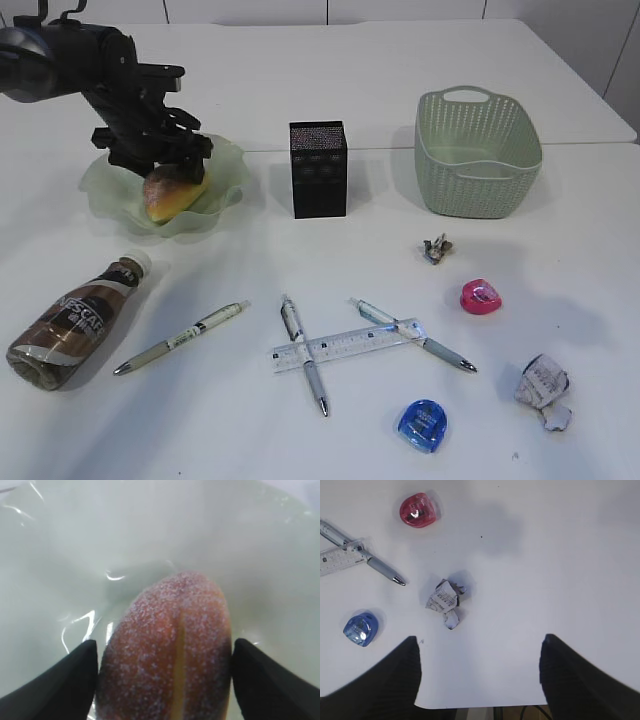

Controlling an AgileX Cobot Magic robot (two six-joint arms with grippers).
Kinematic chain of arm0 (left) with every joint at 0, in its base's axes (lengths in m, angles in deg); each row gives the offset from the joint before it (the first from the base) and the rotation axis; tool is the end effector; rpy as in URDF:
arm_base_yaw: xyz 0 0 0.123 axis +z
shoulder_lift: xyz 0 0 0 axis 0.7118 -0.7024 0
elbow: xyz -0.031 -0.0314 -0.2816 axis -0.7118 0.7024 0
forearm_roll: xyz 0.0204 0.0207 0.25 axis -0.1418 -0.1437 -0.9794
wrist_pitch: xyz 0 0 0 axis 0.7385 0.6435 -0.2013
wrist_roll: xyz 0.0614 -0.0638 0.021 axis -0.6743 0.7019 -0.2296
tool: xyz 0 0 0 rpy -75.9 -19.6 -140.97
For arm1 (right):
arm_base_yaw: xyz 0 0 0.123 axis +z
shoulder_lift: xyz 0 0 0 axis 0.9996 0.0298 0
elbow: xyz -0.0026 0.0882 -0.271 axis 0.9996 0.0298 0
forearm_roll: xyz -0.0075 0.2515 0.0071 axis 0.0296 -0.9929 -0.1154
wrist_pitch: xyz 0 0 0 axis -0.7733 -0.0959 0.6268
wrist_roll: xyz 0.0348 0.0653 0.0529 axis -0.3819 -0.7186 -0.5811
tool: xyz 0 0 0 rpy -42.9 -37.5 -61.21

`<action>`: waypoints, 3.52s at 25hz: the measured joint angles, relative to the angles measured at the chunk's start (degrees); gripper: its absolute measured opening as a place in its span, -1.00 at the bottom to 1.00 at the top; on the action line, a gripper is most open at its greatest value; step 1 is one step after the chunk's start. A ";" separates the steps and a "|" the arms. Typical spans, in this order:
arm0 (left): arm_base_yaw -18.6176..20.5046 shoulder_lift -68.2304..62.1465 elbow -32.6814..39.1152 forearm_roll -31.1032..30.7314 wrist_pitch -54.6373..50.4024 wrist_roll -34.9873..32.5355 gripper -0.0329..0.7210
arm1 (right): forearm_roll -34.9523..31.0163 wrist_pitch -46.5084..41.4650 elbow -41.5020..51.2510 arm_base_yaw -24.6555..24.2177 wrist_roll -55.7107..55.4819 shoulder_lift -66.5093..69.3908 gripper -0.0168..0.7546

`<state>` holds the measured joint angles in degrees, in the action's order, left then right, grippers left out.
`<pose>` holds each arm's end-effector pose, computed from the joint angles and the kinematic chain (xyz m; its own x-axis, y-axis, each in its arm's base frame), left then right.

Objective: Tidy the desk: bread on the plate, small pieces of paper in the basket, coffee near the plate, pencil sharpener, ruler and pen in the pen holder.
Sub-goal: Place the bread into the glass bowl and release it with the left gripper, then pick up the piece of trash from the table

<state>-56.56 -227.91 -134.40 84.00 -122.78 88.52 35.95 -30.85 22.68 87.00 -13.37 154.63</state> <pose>0.5212 -0.1010 0.1554 -0.8684 0.0739 -0.4903 0.1004 0.9946 -0.0278 0.2396 -0.0006 0.3228 -0.9577 0.1198 -0.2615 0.1032 0.9917 0.0763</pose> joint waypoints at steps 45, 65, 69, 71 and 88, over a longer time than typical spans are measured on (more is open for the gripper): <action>1.36 15.88 0.00 2.81 -24.81 1.11 0.68 | 2.05 -0.11 0.00 0.00 -0.13 0.00 0.52; 4.83 38.08 0.00 -0.94 -26.58 0.31 0.56 | -0.82 -0.11 0.00 1.71 1.37 5.04 0.52; 5.89 40.63 0.00 -1.03 -26.79 0.31 0.55 | 2.31 -0.01 0.00 7.07 1.71 7.43 0.52; 6.17 41.54 0.00 -1.03 -26.79 0.31 0.55 | 2.31 -0.01 0.00 7.07 1.71 7.43 0.52; 6.31 44.71 5.02 -1.75 -26.92 0.31 0.55 | 4.69 1.15 -0.22 12.19 1.83 21.32 0.52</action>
<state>-50.24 -183.20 -129.38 82.24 -149.70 88.84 40.65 -29.70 22.46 99.19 -11.55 175.96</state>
